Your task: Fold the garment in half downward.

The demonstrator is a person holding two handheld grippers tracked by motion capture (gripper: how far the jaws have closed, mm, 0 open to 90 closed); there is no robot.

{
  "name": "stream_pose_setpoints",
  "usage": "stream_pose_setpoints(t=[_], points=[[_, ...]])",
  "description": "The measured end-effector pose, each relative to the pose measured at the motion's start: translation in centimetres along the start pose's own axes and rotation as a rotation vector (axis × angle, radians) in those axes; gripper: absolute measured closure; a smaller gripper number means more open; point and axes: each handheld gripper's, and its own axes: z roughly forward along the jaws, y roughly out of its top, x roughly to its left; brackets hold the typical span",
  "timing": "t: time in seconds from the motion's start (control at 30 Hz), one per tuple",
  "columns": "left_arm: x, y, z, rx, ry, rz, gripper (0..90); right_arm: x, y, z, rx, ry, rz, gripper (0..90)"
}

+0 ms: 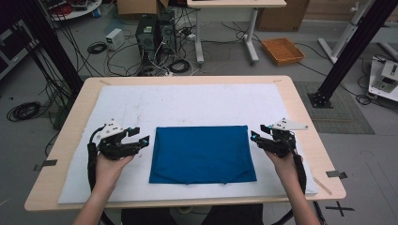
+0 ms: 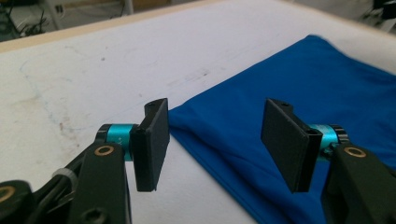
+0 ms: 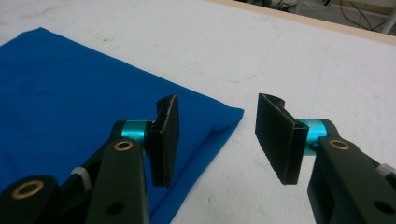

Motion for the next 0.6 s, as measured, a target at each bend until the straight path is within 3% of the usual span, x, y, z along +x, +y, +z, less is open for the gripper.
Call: stream_pose_setpoints(t=[0.13,0.17,0.23,0.3,0.43,0.6], points=[[0.4,-1.3,-0.1,-0.074,-0.040,-0.009,41.5,-0.4,-0.6,-0.7,-0.010,-0.006,0.028,49.8],[0.3,-1.4,0.0,-0.086,-0.023,-0.002,39.3,-0.6,-0.8,-0.9,-0.010,-0.013,0.035,49.7],[0.1,-1.3,0.2,-0.083,0.012,-0.007,38.2,-0.9,-1.0,-1.1,-0.017,-0.021,0.048,49.7],[-0.2,-1.0,0.4,-0.075,0.008,-0.015,37.7,-1.3,-1.1,-1.2,-0.026,-0.023,0.058,49.8],[-0.8,-0.5,0.4,-0.074,0.014,0.028,36.2,-1.6,-1.3,-1.2,-0.029,-0.026,0.068,49.8],[-1.1,-0.1,0.4,-0.070,0.005,0.010,30.7,-1.8,-1.4,-1.3,-0.035,-0.028,0.077,49.7]])
